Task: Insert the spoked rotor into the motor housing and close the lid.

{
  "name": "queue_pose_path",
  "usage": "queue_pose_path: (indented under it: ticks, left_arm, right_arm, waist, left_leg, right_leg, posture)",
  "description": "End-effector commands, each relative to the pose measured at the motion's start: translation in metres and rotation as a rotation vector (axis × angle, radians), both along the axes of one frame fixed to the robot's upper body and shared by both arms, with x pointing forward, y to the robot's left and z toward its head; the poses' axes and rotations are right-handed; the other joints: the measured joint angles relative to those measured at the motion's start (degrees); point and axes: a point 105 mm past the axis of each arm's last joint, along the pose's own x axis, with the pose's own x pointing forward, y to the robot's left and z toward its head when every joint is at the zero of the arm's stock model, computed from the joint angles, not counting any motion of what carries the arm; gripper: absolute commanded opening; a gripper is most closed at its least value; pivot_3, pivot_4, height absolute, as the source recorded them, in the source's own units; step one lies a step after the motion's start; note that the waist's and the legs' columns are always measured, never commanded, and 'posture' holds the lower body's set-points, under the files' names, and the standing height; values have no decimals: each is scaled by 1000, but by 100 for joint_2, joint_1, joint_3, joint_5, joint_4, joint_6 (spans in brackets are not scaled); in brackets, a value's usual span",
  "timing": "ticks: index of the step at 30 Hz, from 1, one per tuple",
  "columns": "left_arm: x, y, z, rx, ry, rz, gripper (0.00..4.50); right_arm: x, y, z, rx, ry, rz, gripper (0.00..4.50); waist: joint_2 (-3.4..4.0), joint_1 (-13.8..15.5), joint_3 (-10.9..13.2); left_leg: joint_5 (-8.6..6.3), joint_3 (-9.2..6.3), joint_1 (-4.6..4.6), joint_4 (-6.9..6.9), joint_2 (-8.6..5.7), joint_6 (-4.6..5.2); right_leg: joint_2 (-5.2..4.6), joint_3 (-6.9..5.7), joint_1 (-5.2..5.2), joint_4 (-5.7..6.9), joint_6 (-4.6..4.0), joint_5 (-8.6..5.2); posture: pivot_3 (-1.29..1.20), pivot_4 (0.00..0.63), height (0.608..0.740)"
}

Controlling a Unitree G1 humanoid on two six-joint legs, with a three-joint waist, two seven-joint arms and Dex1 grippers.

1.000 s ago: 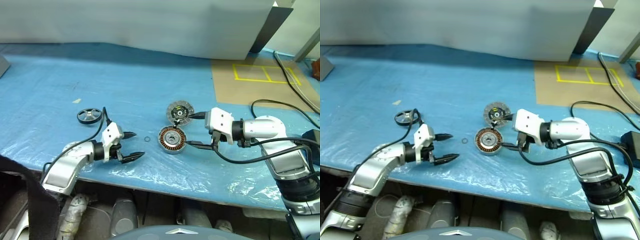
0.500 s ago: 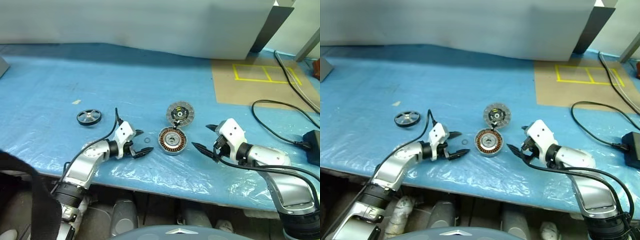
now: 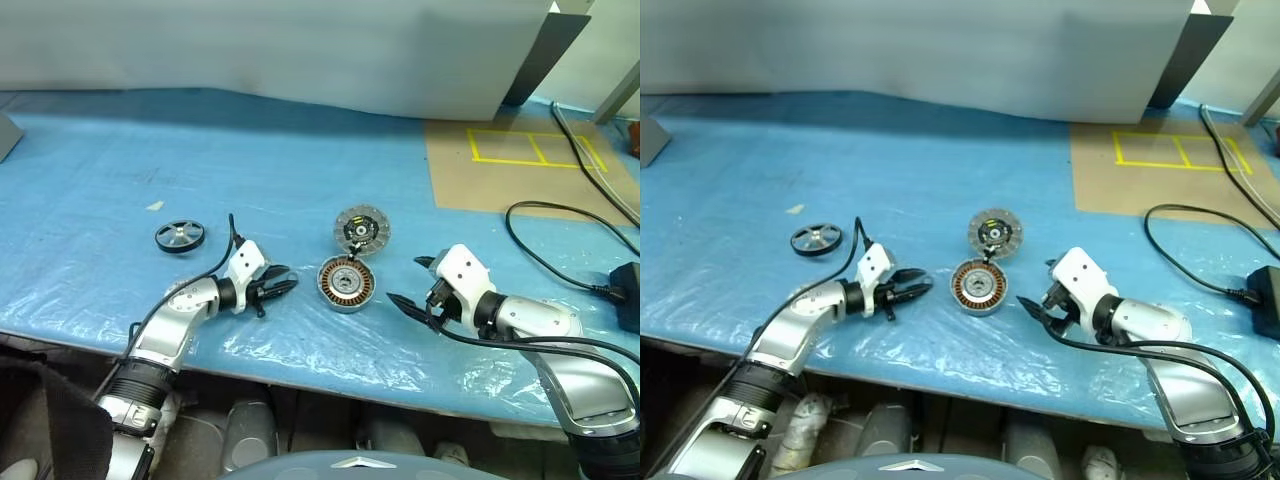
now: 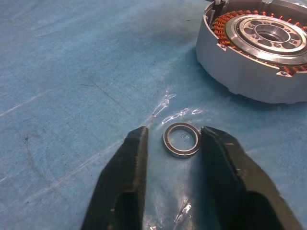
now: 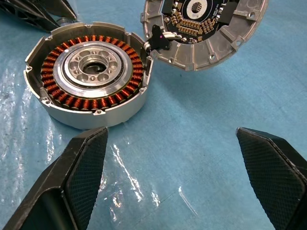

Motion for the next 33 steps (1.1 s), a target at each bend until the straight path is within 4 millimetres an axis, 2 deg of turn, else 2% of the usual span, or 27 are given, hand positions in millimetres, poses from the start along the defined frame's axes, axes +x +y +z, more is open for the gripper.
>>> queue_pose_path:
  ticks: [1, 7, 15, 21, 25, 30, 33]
  left_arm:
    - [-22, -1, -23, 29, 136, -55, 705]
    - [-22, 0, -17, 39, 113, -50, 704]
    - [-20, -2, 40, -172, -48, -100, 704]
    - [-10, 2, 54, -213, -119, -79, 704]
    - [-11, -16, 61, -214, -174, -168, 704]
    - [-9, -42, 56, -171, -216, -259, 704]
    - [-12, -50, 54, -169, -203, -331, 704]
  right_arm:
    - [-2, 5, 10, -5, -42, 27, 4500]
    - [-3, 9, 9, 0, -36, 41, 4500]
    - [-14, 14, 9, 43, 15, 86, 4500]
    - [-11, 9, 12, 62, 15, 59, 4500]
    - [-14, 2, 11, 99, 30, 20, 4500]
    - [-24, 3, 8, 168, 65, -6, 4500]
    - [-26, 5, 7, 163, 63, -14, 4500]
  waist:
    - [4, -2, -3]
    - [10, -13, -7]
    - [4, -10, -3]
    - [3, -11, -2]
    - [3, 1, -2]
    - [3, 39, -2]
    - [3, 20, -2]
  left_leg:
    - [1, 0, 0, -10, -1, -1]
    - [1, 1, 0, -25, -3, -4]
    - [0, 1, -4, -22, 0, -2]
    - [1, 2, -7, -19, -1, -2]
    - [1, 2, -9, -19, -1, -3]
    - [1, 1, -11, -19, -2, -2]
    - [2, 1, -9, -15, -1, -2]
  right_leg:
    - [0, -1, 0, -6, 0, 0]
    - [1, -5, 0, -11, 3, -1]
    - [1, -4, -5, -13, 3, -2]
    - [1, -5, -6, -12, 2, -1]
    - [1, -5, -6, -13, 2, -1]
    - [0, -5, -6, -13, 3, -1]
    - [1, -5, -7, -9, 7, 2]
  posture:
    - [0, 150, 740]
    - [0, 150, 740]
    - [0, 150, 740]
    - [0, 150, 740]
    - [0, 150, 740]
    - [0, 150, 740]
    - [0, 150, 740]
